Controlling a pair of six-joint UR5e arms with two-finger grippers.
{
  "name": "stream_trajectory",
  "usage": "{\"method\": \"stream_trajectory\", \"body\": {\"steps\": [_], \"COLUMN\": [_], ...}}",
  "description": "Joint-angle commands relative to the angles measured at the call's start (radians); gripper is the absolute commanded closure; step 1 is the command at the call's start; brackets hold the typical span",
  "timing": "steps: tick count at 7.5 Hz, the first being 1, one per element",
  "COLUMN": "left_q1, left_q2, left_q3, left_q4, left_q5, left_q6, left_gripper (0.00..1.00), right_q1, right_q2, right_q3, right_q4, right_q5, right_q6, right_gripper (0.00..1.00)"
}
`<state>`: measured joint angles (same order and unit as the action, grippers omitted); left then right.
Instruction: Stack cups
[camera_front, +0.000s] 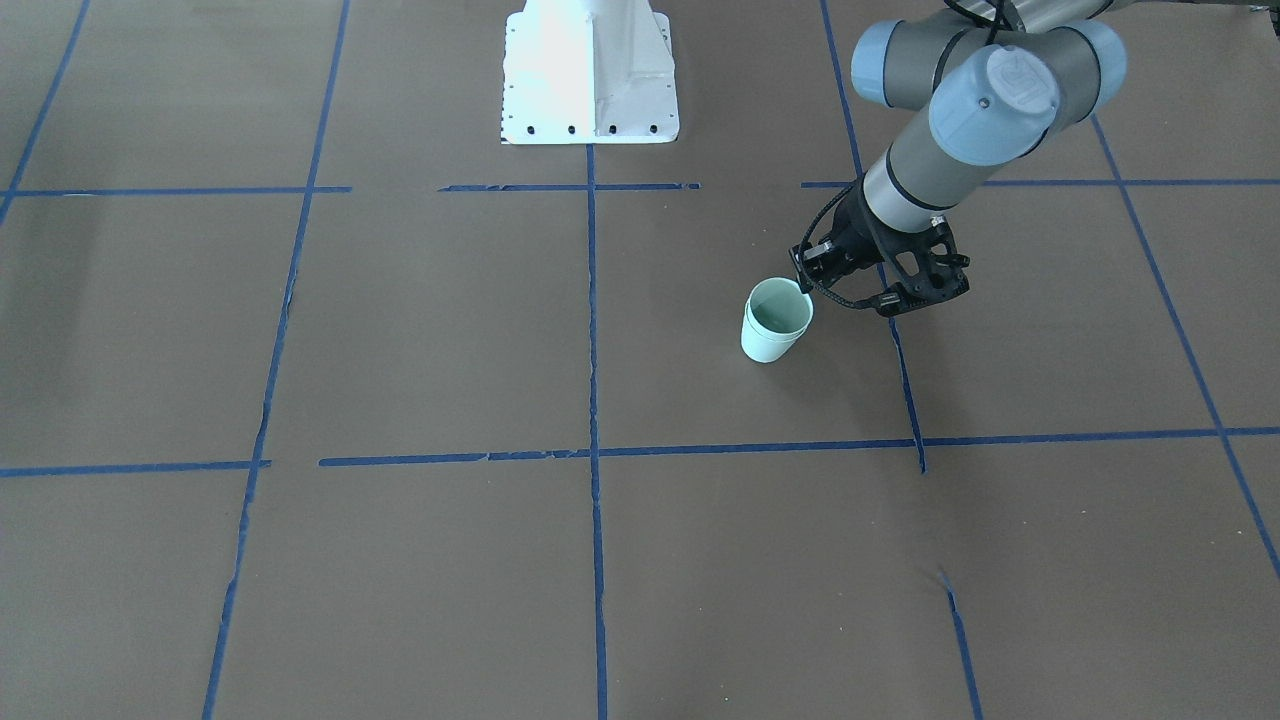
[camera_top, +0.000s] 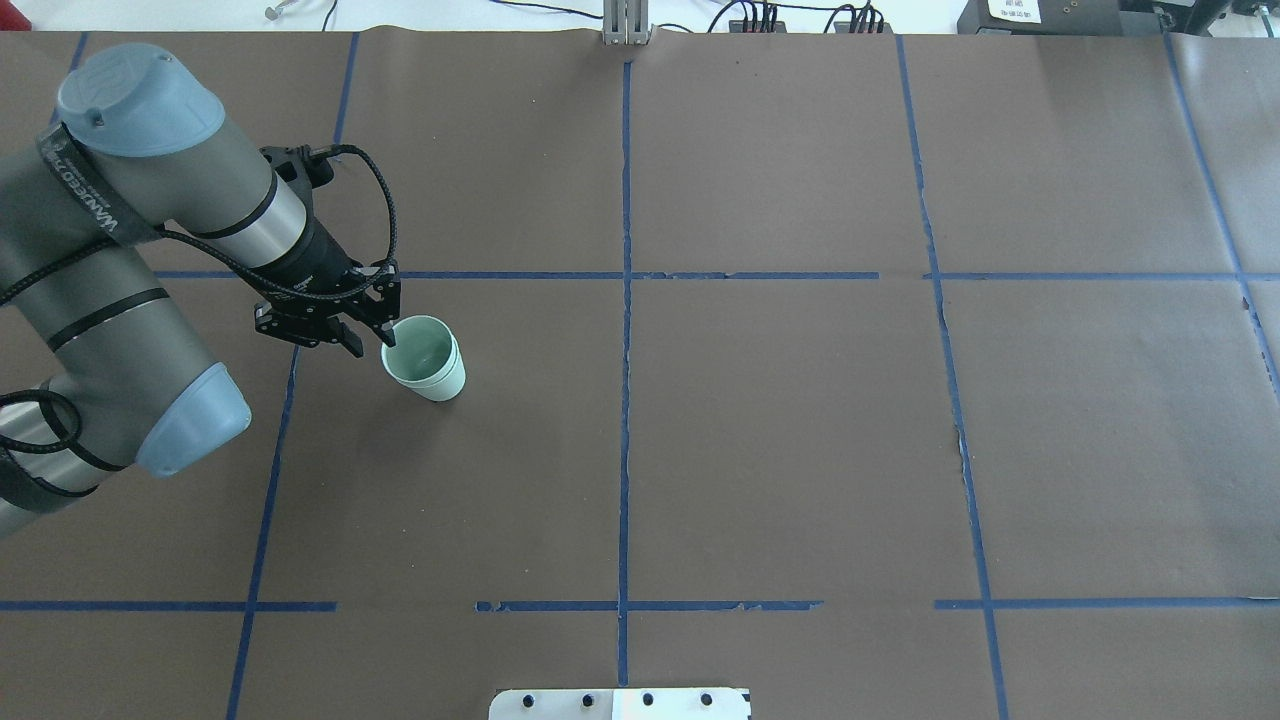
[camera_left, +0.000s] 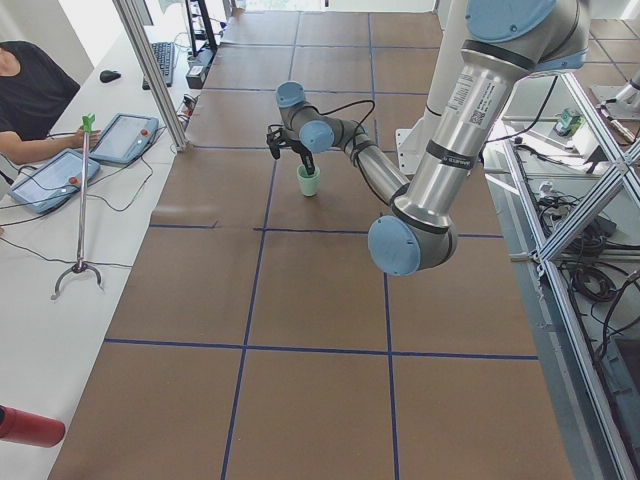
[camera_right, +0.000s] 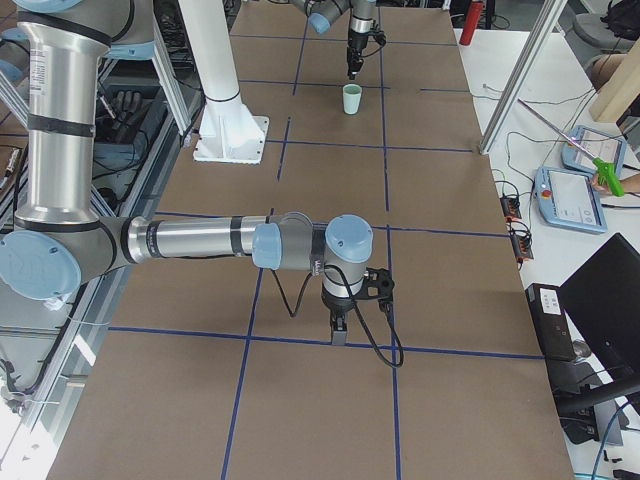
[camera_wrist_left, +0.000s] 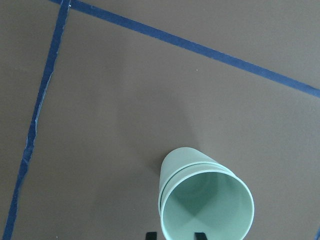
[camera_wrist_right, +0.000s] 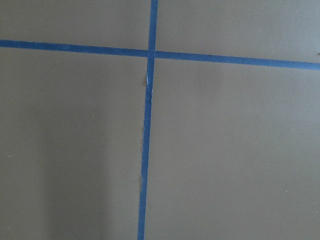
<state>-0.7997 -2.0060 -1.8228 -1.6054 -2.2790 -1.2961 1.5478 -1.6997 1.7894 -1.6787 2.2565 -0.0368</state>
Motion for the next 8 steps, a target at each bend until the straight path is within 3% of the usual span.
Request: {"method": "stream_trajectory", "body": {"steps": [1, 3, 4, 6, 8], "left_q1": [0.0, -0.048, -0.111, -0.241, -0.39], "left_q2": [0.009, 0.021, 0.038, 0.084, 0.111], "left_q3": [-0.012, -0.024, -0.027, -0.038, -0.032], "left_q4": [-0.014, -0.008, -0.002, 0.05, 0.198], "left_q5": [0.003, 0.004, 0.001, 0.001, 0.003], "left_q6": [0.003, 0.009, 0.109, 0.35, 0.716], "left_gripper": [0.0, 0.0, 0.0, 0.0, 0.0], "right_q1": [0.0, 0.0, 0.0, 0.0, 0.0], "right_q2": [0.0, 0.0, 0.0, 0.0, 0.0], "right_q3": [0.001, -0.001, 0.001, 0.001, 0.001], "right_q4": [0.001, -0.001, -0.001, 0.001, 0.001], "right_q5": [0.0, 0.0, 0.0, 0.0, 0.0], "right_q6": [0.0, 0.0, 0.0, 0.0, 0.0], "right_gripper": [0.0, 0.0, 0.0, 0.0, 0.0]}}
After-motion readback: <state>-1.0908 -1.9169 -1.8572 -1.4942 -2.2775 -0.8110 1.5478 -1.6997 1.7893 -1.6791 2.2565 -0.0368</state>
